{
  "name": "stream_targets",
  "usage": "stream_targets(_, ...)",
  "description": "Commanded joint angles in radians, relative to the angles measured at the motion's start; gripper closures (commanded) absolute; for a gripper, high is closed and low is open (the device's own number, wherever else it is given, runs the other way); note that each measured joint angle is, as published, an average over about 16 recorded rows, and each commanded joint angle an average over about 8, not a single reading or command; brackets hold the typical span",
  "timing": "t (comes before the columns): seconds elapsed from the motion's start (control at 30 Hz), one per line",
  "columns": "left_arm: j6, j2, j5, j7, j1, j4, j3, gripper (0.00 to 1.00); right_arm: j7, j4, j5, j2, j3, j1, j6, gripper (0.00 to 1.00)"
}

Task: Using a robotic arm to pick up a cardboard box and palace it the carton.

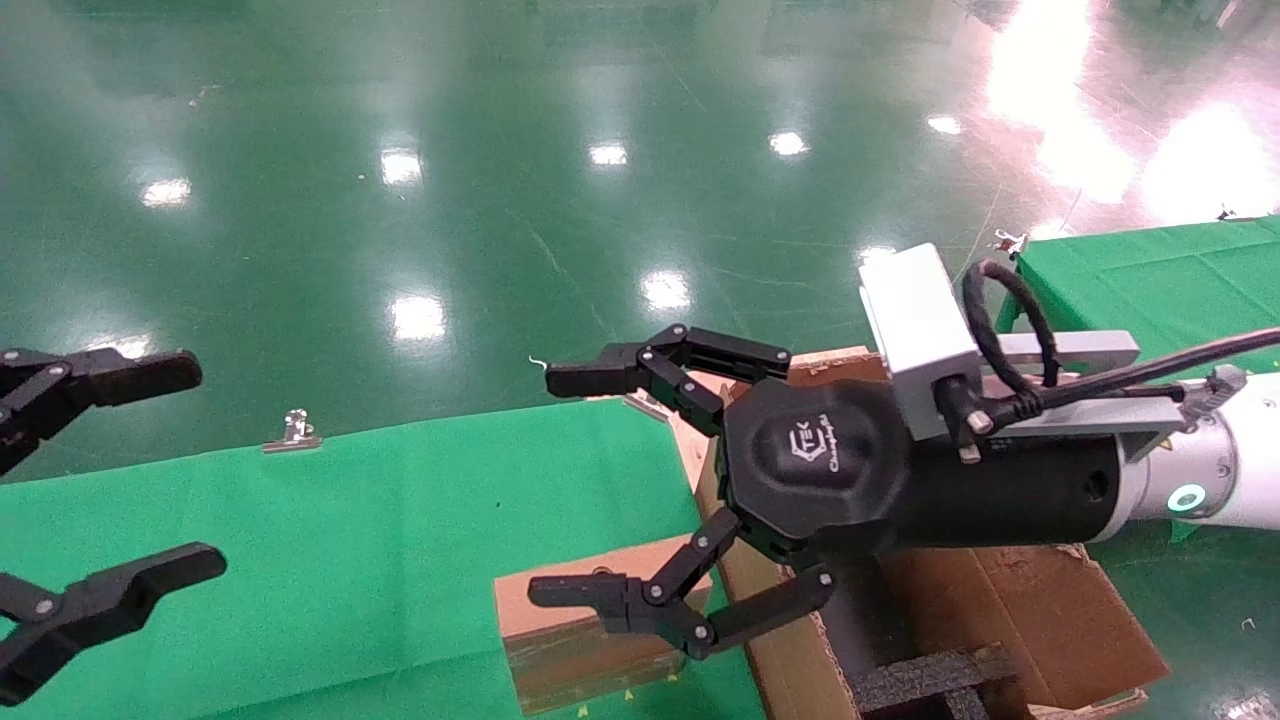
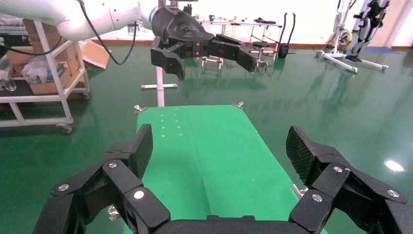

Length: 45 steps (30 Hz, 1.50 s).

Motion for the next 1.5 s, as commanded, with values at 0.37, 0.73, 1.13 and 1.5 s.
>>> stream_targets(0.37, 0.0, 0.0, 0.0, 0.0, 0.0, 0.0, 0.0, 0.0, 0.0, 0.0, 0.0, 0.0, 0.0, 0.0, 0.0, 0.0)
stream_targets(0.73, 0.0, 0.0, 0.0, 0.0, 0.0, 0.0, 0.0, 1.0, 0.0, 0.0, 0.0, 0.0, 0.0, 0.0, 0.0, 0.0)
stream_targets(1.13, 0.0, 0.0, 0.0, 0.0, 0.0, 0.0, 0.0, 1.0, 0.031, 0.009, -0.219, 0.004, -0.098, 0.1, -0.04, 0.0)
stream_targets(1.5, 0.0, 0.0, 0.0, 0.0, 0.0, 0.0, 0.0, 1.0, 0.028, -0.099, -0.553, -0.151, -0.318, 0.31, -0.082, 0.0)
